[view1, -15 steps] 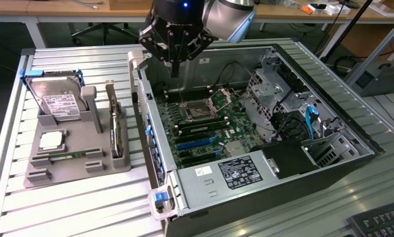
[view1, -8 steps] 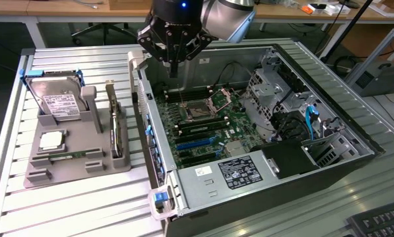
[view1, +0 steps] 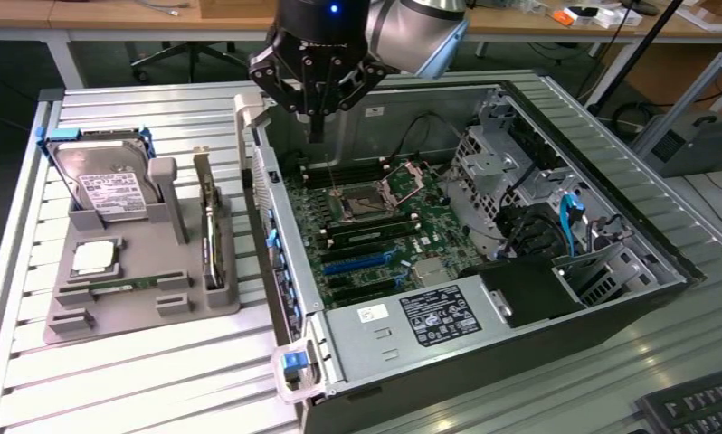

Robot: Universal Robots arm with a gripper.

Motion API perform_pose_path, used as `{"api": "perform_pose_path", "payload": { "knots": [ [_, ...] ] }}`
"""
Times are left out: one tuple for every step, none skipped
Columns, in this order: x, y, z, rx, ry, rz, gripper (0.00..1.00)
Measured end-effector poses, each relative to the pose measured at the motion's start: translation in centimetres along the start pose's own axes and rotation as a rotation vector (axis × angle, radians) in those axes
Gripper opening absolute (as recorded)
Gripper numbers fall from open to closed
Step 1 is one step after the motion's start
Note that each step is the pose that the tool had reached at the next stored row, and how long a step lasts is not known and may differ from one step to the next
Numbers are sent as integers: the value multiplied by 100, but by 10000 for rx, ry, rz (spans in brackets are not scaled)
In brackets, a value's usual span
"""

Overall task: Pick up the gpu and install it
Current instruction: 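Reach for the gpu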

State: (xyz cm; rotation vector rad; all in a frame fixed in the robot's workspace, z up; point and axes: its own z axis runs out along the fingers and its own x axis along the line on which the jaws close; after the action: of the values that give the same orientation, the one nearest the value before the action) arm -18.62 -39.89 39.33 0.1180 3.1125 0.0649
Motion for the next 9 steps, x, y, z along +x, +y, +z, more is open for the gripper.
{"api": "perform_pose_path", "payload": {
  "knots": [
    [3,0,0,1,0,0,11],
    [6,0,0,1,0,0,11],
    [8,-1,0,3,-1,0,11],
    [10,-1,0,3,-1,0,11],
    [15,-1,0,4,-1,0,11],
    [16,-1,0,5,-1,-1,11],
    [18,-1,0,6,-1,-1,11],
    [19,-2,-1,8,0,-1,11],
    [21,-2,-1,9,-1,-1,11]
  ]
}}
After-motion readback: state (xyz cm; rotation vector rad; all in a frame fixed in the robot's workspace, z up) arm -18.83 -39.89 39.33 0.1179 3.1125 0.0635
